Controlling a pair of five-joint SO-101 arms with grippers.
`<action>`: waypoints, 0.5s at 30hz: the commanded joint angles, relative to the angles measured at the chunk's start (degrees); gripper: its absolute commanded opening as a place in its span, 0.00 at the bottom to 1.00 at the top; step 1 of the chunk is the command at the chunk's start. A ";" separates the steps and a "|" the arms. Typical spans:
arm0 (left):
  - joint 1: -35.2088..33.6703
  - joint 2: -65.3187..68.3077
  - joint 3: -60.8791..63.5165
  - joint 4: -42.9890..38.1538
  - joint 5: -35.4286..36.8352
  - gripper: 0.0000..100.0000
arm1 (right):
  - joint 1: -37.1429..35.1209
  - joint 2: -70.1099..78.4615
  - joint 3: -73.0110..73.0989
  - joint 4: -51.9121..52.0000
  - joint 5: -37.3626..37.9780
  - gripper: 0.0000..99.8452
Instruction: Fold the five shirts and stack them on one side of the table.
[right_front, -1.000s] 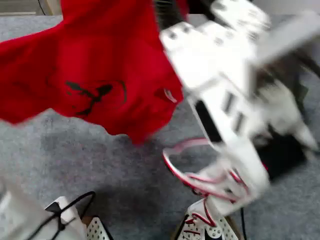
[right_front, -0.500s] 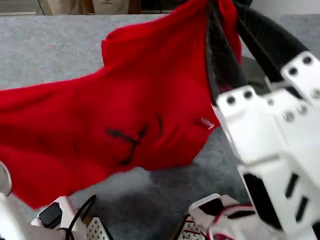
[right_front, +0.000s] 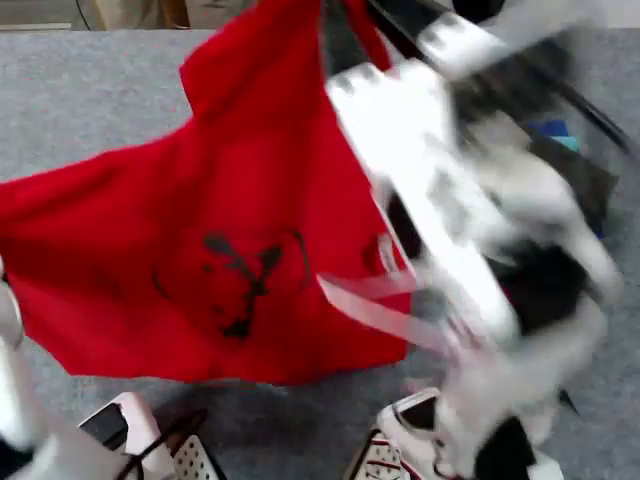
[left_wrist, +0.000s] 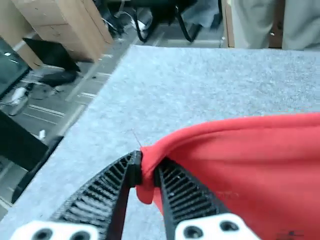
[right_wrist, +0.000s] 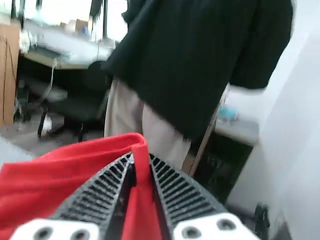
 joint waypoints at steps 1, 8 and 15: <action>1.58 0.04 17.76 -21.27 3.34 0.02 | 1.01 5.85 8.13 -14.95 0.18 0.00; 6.42 0.75 54.68 -80.79 18.20 0.02 | 3.65 25.27 8.40 -35.08 0.09 0.00; 10.29 13.41 59.52 -100.13 18.81 0.02 | 4.88 42.07 -10.68 -33.93 -0.26 0.00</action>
